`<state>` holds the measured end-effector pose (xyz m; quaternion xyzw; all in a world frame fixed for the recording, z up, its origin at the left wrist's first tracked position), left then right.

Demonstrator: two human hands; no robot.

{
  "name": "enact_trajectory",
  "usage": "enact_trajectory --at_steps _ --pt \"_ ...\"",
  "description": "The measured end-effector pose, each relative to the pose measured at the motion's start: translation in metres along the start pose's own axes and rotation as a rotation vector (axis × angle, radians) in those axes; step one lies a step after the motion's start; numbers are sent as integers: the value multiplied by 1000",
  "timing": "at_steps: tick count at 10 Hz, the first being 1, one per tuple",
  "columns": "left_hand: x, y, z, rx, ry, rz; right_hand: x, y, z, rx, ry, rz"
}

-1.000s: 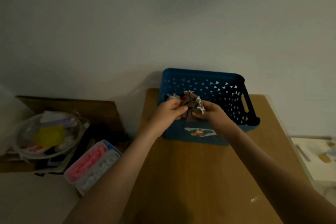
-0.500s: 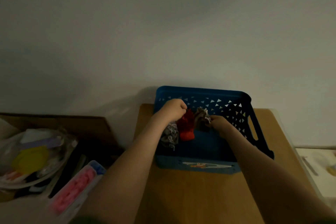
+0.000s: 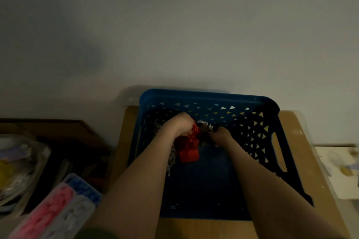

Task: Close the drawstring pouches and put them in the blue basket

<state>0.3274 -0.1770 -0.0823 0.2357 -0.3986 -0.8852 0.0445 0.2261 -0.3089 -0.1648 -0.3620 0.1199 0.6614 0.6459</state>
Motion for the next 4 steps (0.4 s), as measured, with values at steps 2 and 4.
enact_trajectory --at_steps 2,4 --pt "0 3 9 67 129 -75 -5 1 21 59 14 96" --pt "4 15 43 95 245 -45 -24 -11 81 76 118 98"
Point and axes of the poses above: each hand's wrist, its own z-axis away from the middle knuckle, its own x-axis out of the palm, y = z × x, the point moved 5 cm from there along -z, towards the middle knuckle, and after that the axes turned 14 degrees about x, right-handed, at the moved point
